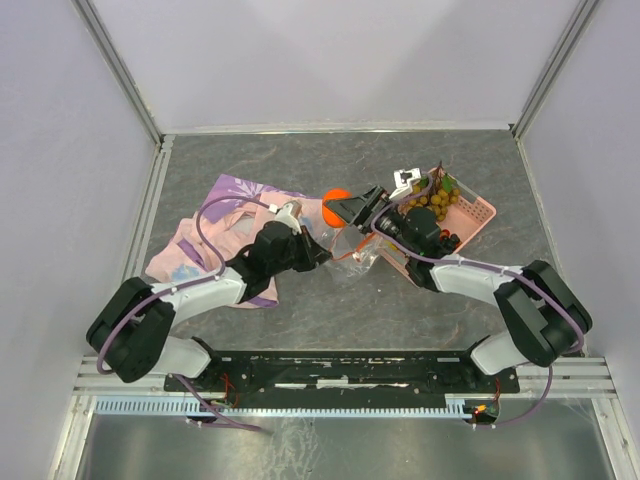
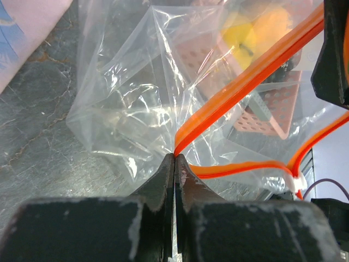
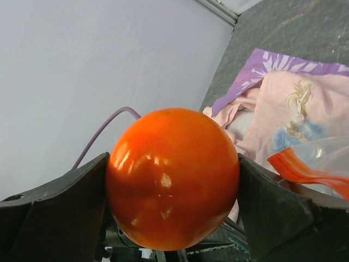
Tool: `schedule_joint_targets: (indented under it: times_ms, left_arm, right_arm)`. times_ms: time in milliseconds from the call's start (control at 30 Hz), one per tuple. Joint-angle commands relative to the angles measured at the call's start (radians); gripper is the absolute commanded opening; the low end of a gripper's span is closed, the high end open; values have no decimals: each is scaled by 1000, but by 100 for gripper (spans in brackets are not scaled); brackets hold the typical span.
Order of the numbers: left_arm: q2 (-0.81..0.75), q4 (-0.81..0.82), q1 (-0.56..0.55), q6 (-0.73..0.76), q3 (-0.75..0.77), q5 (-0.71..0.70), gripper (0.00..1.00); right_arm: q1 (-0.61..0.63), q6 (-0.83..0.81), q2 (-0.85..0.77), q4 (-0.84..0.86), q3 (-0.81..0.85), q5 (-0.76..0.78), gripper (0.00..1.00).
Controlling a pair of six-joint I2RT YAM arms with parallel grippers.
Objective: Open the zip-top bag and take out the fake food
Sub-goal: Pick up the fake fruit from the zipper food storage bag, then place the fake fruit in the bin.
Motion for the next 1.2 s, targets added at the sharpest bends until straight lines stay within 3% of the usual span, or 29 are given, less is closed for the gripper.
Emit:
schedule_joint_targets:
  times_ms: [0, 467, 967, 1167]
  left_arm:
    - [-18, -52, 8, 61, 10, -11, 3]
    - [58, -52, 5, 111, 101, 193, 3]
    - [124, -32, 11, 75, 122, 106, 3]
    - [124, 66, 58, -3, 116, 85, 3]
  right_arm:
    - [-30, -31, -32, 21, 56, -4, 37]
    - [-26, 166, 204, 340, 127, -5, 36]
    - [-15, 290, 225, 461, 165, 12, 36]
    - [-3, 330, 213, 495, 162, 14, 36]
